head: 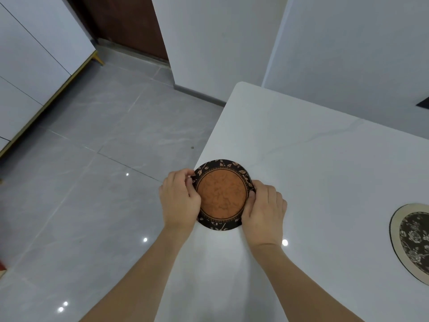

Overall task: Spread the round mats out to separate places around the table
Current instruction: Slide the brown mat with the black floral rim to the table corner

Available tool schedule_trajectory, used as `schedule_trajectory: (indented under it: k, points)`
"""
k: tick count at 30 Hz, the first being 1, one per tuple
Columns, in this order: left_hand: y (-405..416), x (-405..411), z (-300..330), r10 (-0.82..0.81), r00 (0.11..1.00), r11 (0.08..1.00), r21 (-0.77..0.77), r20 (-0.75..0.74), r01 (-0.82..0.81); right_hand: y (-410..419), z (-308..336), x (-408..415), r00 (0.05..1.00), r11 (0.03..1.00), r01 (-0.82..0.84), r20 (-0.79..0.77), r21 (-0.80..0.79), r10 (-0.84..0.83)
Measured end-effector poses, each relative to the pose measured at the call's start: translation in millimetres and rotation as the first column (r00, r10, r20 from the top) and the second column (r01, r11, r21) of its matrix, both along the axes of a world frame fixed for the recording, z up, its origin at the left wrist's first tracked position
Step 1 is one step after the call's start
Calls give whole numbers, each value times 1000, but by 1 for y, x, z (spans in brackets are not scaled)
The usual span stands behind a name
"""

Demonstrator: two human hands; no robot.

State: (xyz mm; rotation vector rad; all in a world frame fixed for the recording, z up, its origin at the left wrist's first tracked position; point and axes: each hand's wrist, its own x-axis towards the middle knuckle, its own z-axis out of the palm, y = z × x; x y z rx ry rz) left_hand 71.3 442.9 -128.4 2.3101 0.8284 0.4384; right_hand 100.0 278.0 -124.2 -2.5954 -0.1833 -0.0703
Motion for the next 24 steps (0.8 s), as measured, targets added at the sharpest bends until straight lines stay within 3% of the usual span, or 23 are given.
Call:
schedule_trajectory:
  k: [6,14,24]
  points:
    - [0,2,-3,52,998,993,-105,37,-48,-3,-2,0,1000,999,2,-13,37,-2]
    - [-1,2,-3,64,996,997,-49,54,-62,-3,-3,0,1000,999,9,2,46,-9]
    - [-4,3,0,21,1000,991,134,-5,-20,-2,-9,1,998,1000,22,51,1,-22]
